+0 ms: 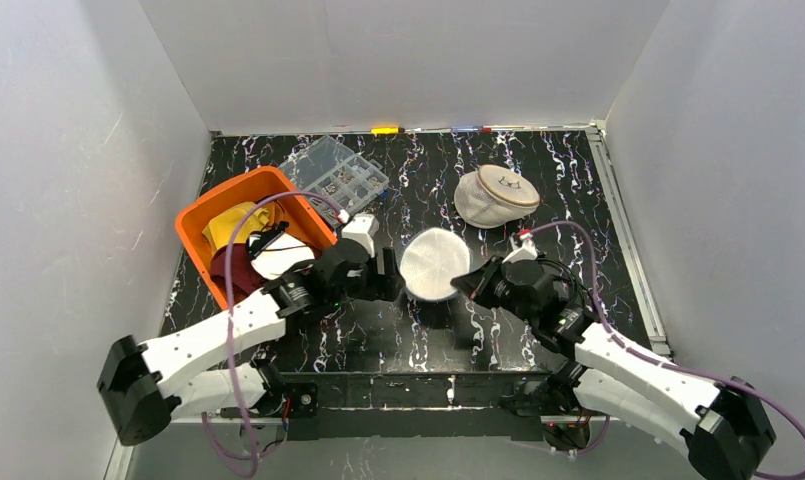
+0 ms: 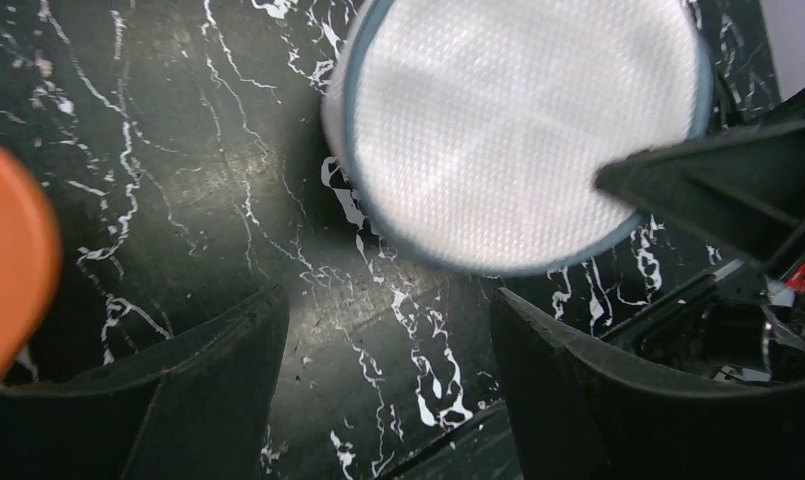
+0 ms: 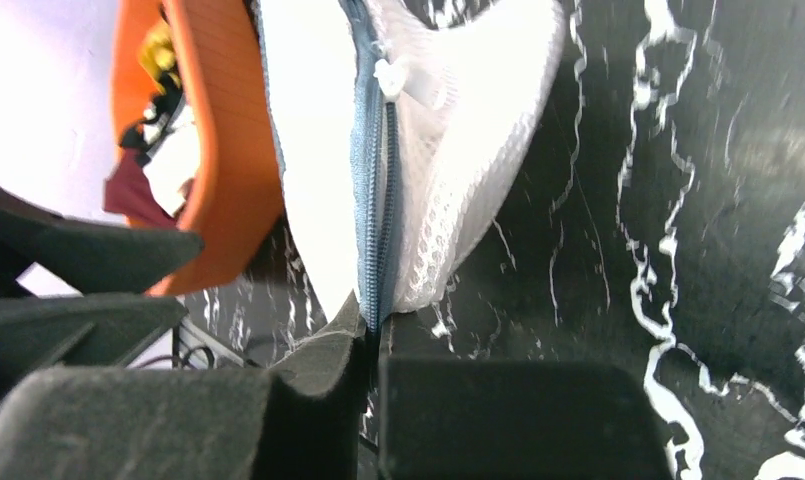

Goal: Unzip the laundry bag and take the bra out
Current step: Pick up the laundry bag at the center of the board, then place the laundry bag at the center of the board, then pick up the laundry bag at the center of the board.

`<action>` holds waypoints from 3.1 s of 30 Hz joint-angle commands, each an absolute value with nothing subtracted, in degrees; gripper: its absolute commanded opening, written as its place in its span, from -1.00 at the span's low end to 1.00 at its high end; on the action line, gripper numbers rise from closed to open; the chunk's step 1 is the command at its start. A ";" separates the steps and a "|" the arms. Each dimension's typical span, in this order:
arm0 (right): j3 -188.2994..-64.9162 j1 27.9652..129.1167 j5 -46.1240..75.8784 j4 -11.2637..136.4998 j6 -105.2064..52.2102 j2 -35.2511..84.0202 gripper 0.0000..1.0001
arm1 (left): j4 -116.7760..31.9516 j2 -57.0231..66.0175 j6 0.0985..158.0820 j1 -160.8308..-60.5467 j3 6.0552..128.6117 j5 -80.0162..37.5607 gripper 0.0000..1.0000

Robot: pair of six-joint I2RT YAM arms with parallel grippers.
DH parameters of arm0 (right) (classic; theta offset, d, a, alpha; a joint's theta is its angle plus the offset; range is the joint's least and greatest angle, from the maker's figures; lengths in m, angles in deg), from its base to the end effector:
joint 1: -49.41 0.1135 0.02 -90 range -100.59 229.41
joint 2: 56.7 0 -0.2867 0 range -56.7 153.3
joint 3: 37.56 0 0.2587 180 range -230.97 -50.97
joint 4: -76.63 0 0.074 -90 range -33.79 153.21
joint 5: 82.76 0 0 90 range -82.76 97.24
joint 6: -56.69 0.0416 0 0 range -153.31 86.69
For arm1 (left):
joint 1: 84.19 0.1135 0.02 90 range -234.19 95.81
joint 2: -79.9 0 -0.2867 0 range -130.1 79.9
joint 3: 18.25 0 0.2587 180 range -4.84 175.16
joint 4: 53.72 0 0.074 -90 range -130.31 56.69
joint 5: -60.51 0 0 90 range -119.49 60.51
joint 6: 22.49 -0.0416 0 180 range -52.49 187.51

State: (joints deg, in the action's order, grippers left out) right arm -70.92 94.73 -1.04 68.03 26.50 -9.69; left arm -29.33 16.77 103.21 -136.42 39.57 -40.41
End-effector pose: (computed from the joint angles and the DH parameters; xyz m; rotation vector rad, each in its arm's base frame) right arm 0.1326 0.1255 0.2186 0.3677 2.0793 1.0315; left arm 0.1580 -0.1910 0.2884 0.1919 2.1554 -0.7226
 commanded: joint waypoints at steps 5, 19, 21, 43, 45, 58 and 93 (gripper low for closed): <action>-89.94 87.92 -8.88 51.16 14.43 -13.88 -0.97 | -19.81 28.17 102.97 -136.19 40.89 -46.69 0.43; -107.30 55.05 -10.11 56.29 7.64 0.79 -0.97 | -20.60 32.02 103.81 -136.22 38.66 -45.55 0.43; -104.51 52.21 -12.06 64.35 10.52 3.46 -0.97 | -21.34 31.94 104.10 -136.22 37.76 -46.00 0.43; -95.03 39.69 -3.96 77.27 14.90 29.54 -0.97 | -29.45 29.30 108.99 -136.15 30.16 -41.16 0.43; -93.72 39.26 -4.02 76.83 14.95 29.92 -0.97 | -29.51 29.11 109.10 -136.18 30.14 -41.03 0.43; -95.25 38.95 -5.08 69.15 14.03 26.39 0.21 | -30.63 28.73 110.49 -136.21 28.73 -39.75 0.43; -106.21 52.30 7.59 64.49 28.26 30.08 0.89 | -24.39 31.51 111.58 -136.16 30.49 -41.78 0.55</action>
